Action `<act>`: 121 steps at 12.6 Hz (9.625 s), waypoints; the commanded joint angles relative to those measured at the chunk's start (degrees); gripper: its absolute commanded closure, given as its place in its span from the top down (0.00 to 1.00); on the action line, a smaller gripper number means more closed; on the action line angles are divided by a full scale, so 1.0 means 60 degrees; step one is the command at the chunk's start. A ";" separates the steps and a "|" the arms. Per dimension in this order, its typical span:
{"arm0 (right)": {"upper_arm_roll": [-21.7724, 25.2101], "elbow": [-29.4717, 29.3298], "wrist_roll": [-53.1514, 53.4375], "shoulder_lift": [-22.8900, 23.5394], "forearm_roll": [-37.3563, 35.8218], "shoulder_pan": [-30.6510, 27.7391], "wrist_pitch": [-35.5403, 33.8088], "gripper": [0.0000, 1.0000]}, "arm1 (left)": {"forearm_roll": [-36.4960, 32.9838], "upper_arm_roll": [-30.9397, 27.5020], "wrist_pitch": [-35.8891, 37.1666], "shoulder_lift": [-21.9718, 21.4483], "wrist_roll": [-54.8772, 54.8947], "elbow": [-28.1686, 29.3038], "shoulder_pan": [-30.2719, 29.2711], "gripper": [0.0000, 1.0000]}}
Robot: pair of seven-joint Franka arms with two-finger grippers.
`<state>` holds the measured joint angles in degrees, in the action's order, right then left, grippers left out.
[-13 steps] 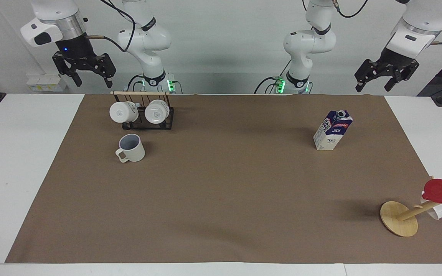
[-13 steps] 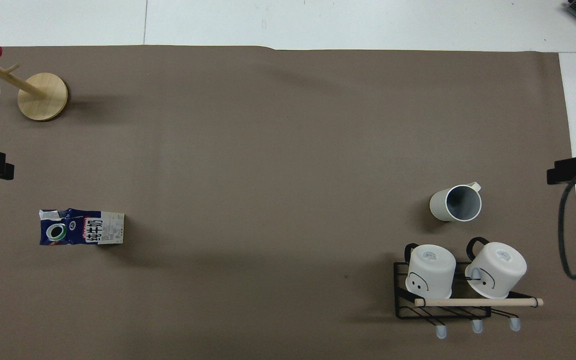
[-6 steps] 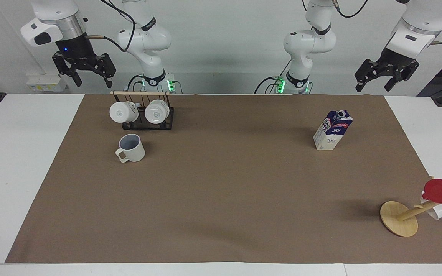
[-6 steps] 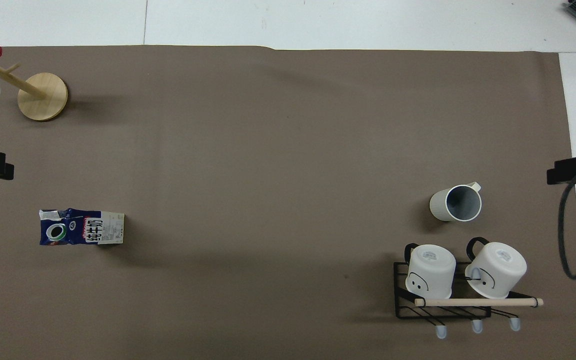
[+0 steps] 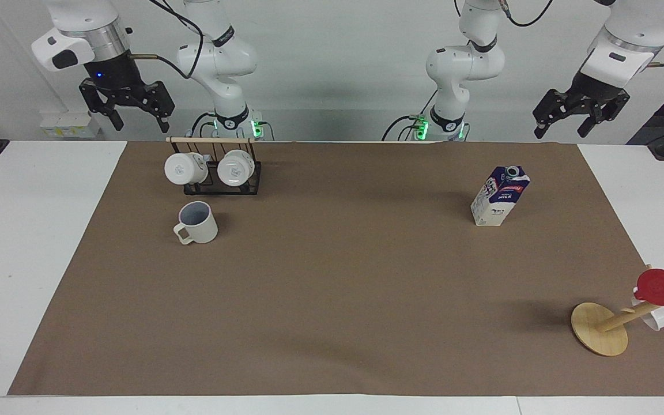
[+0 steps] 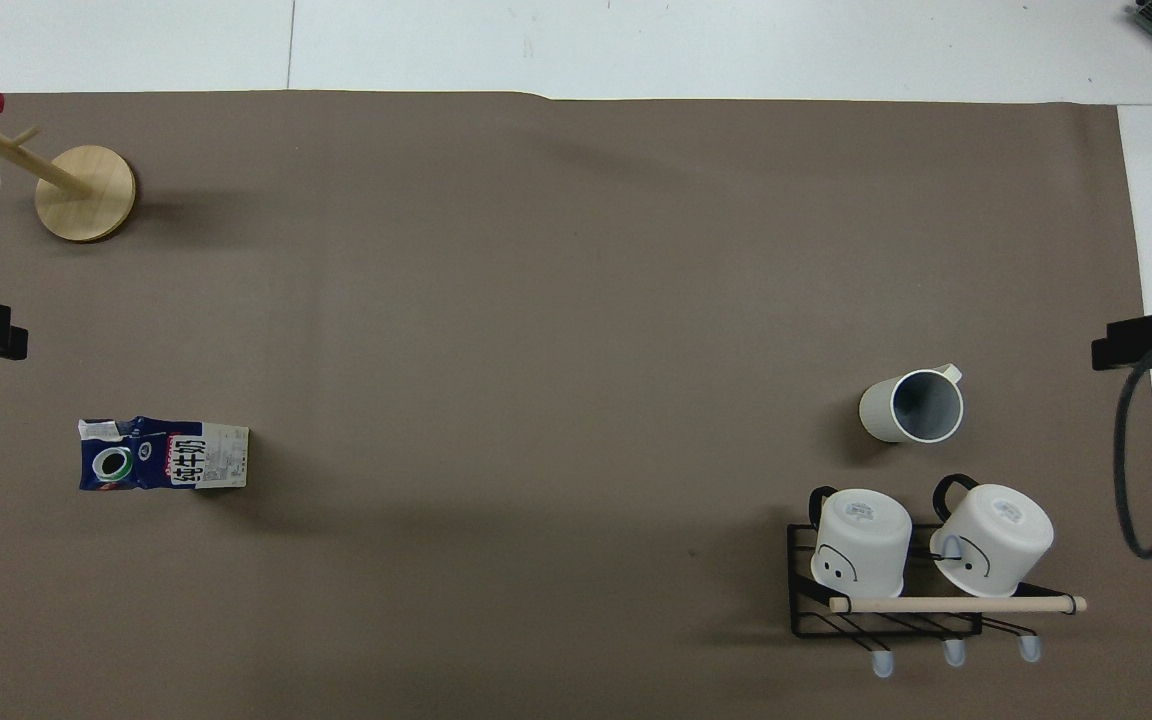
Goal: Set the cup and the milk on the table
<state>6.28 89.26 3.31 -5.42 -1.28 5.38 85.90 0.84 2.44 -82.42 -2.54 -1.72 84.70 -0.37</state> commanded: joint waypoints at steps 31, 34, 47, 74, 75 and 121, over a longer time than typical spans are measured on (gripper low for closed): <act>-0.0080 0.6979 0.0299 0.1093 0.0126 0.0715 0.7991 1.00 | 0.0094 -0.0040 0.0290 -0.0236 -0.0020 0.0210 -0.0422 1.00; -0.0080 0.6994 0.0239 0.1299 0.0126 0.0627 0.8197 1.00 | 0.0094 -0.0040 0.0304 -0.0265 0.0009 0.0297 -0.0422 1.00; -0.0080 0.6512 -0.0068 0.1286 0.0112 0.0773 0.7774 0.00 | 0.0094 0.0004 -0.2154 -0.2037 -0.0034 0.4543 -0.0203 1.00; -0.0109 0.1823 0.6948 0.4258 0.0112 0.6267 0.6921 0.00 | -0.0258 0.0004 -0.5204 -0.2447 0.1635 0.7284 -0.0071 1.00; -0.0109 0.1925 0.6948 0.4259 0.0112 0.6281 0.6938 0.00 | -0.0258 0.0019 -0.5204 -0.2506 0.1635 0.7358 -0.0056 1.00; 0.0096 0.1885 -0.0067 -0.0297 0.0083 0.0349 0.1330 1.00 | -0.0242 0.0077 -0.6374 0.1302 -0.5645 0.4150 0.5217 0.05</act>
<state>6.93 101.80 4.87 -6.17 -1.09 8.22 95.92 1.07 3.78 -118.64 4.77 -34.66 109.25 29.77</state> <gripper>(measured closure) 0.000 0.604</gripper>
